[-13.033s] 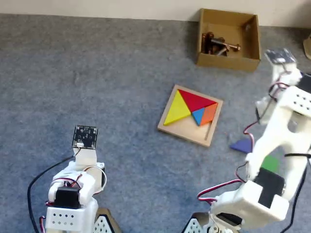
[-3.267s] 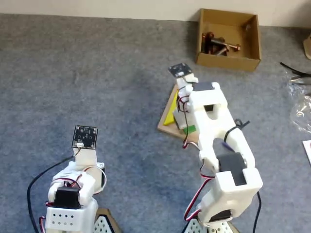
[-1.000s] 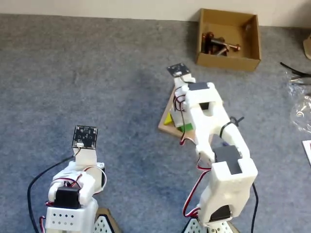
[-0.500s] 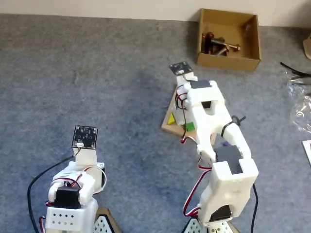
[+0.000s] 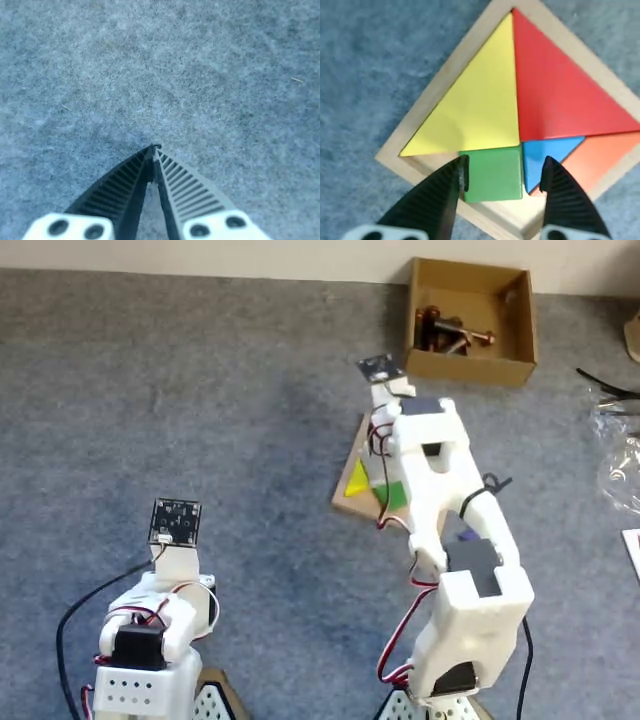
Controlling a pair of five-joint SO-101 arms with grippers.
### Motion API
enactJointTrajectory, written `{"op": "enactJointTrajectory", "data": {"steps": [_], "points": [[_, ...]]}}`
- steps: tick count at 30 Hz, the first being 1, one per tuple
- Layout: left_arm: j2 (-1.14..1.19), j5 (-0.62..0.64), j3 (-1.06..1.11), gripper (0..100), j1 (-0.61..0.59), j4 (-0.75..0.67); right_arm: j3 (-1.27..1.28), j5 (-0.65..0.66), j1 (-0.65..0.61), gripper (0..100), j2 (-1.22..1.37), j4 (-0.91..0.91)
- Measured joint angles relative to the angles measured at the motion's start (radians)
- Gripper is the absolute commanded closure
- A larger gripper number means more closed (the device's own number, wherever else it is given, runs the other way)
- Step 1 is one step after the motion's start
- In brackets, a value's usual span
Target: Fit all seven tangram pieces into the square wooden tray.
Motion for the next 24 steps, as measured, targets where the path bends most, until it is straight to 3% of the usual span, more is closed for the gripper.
{"op": "enactJointTrajectory", "data": {"steps": [8,14,24], "points": [[0.0,0.0,0.0,99,0.0,0.0,-0.002,0.043,-0.002,78.3,0.0,0.064],[0.0,0.0,0.0,99,0.0,0.0,-0.028,0.048,-0.049,88.7,-0.006,0.115],[0.0,0.0,0.0,99,0.0,0.0,-0.028,0.049,-0.095,93.7,-0.021,0.117]]}}
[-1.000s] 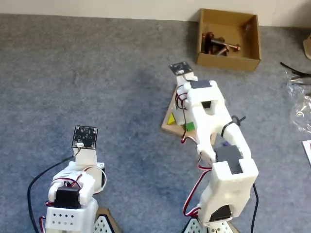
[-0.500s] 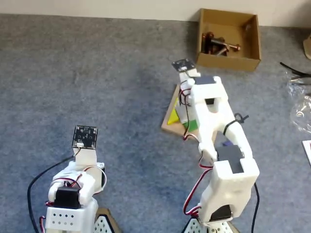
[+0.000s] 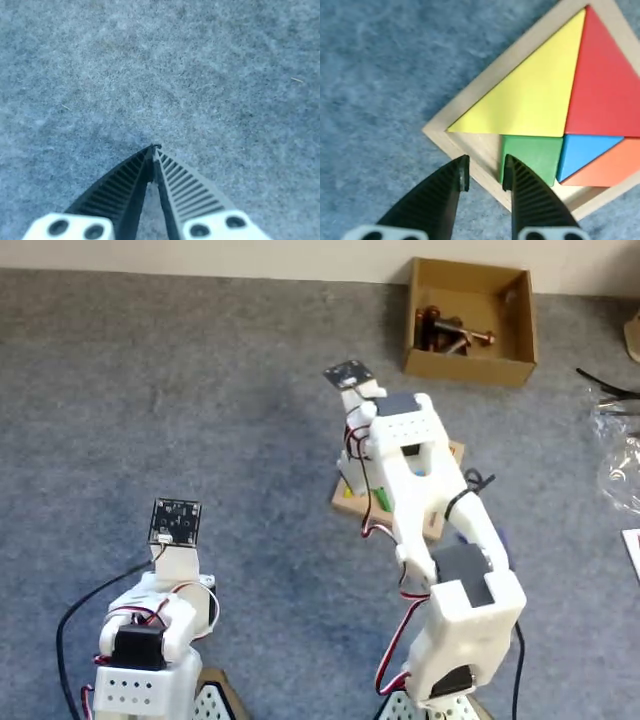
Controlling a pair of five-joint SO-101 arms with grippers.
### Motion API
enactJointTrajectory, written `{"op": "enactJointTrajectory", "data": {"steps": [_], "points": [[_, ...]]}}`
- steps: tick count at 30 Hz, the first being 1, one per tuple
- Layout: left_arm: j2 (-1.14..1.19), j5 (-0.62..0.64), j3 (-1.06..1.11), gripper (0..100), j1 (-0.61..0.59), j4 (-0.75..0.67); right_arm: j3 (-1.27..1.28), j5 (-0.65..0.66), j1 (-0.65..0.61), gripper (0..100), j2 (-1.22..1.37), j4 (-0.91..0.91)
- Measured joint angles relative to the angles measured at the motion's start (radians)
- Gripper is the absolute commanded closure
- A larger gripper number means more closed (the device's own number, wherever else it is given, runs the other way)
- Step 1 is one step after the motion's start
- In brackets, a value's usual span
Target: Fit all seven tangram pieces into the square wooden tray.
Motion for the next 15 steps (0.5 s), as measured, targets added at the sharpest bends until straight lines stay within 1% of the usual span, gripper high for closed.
{"op": "enactJointTrajectory", "data": {"steps": [2,15], "points": [[0.0,0.0,0.0,99,0.0,0.0,0.0,0.0,0.0,99.2,0.031,0.0],[0.0,0.0,0.0,99,0.0,0.0,0.0,0.0,0.009,98.8,0.06,0.0]]}}
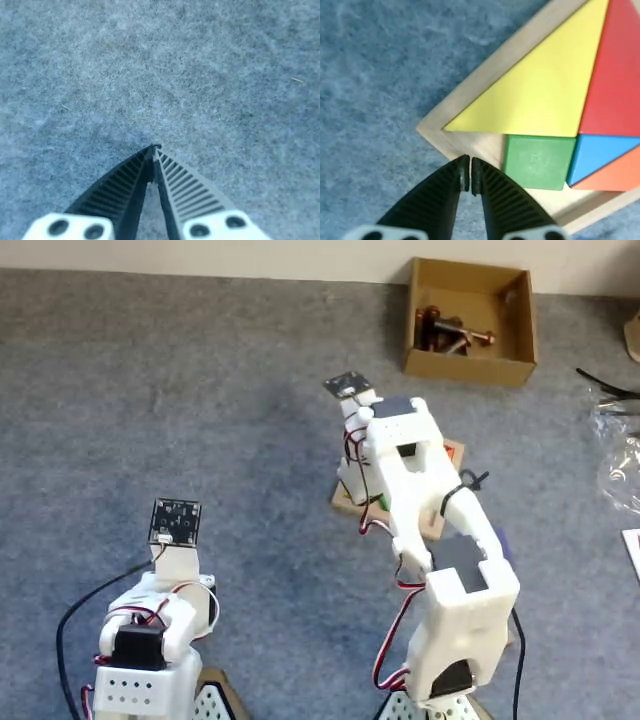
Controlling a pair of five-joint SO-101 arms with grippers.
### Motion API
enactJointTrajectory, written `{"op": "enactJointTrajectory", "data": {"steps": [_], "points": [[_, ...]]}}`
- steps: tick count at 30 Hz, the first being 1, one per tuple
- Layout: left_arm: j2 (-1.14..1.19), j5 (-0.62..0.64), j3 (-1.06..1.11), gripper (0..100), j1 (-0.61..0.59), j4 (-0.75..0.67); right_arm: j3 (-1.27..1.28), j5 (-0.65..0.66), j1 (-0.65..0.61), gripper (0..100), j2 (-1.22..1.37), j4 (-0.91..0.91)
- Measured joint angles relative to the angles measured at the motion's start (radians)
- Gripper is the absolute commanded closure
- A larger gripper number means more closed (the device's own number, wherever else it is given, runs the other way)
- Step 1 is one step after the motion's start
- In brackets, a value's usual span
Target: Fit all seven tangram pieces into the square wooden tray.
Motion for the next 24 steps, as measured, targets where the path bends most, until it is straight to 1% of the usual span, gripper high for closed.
{"op": "enactJointTrajectory", "data": {"steps": [7,16,24], "points": [[0.0,0.0,0.0,99,0.0,0.0,0.0,0.0,0.038,98.8,0.0,-0.026],[0.0,0.0,0.0,99,0.0,0.0,-0.032,0.0,0.043,98.8,0.104,-0.031],[0.0,0.0,0.0,99,0.0,0.0,-0.032,0.063,0.051,98.8,0.104,-0.046]]}}
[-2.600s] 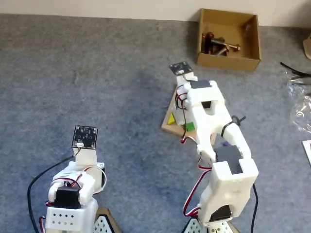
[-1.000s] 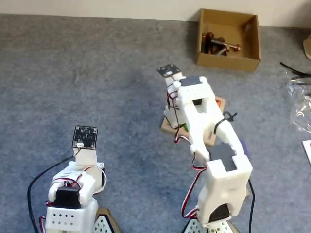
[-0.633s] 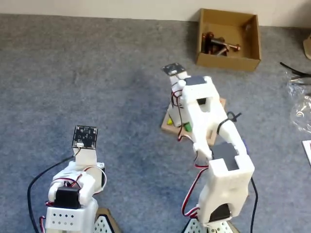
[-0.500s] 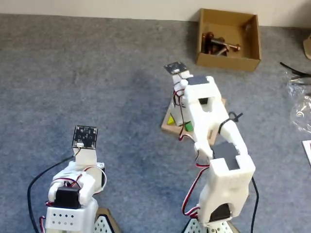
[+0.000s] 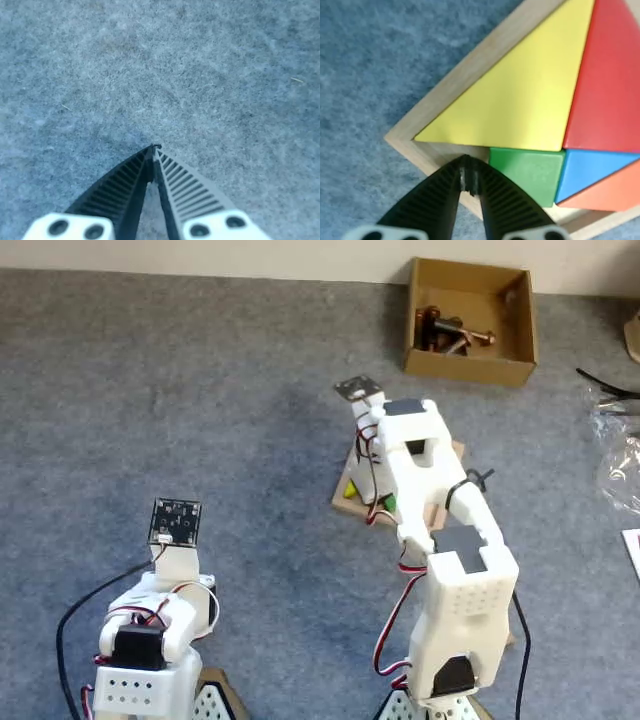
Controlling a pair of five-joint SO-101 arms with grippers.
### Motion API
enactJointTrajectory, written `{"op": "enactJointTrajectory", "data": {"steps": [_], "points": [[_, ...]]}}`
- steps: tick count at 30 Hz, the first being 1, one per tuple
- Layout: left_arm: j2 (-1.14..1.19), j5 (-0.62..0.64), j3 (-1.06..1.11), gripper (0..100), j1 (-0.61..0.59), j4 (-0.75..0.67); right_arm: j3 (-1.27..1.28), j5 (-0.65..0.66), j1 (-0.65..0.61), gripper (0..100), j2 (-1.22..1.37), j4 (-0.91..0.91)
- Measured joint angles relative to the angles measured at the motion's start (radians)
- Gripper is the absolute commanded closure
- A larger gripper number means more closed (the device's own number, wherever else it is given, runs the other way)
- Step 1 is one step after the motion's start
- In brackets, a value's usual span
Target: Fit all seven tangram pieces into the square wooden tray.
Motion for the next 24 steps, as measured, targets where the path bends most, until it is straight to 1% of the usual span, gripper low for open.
{"op": "enactJointTrajectory", "data": {"steps": [10,17,24], "points": [[0.0,0.0,0.0,99,0.0,0.0,-0.064,0.006,0.009,98.8,0.003,-0.006],[0.0,0.0,0.0,99,0.0,0.0,-0.064,0.006,0.015,98.8,0.003,-0.077],[0.0,0.0,0.0,99,0.0,0.002,-0.066,0.006,0.017,98.8,0.003,-0.063]]}}
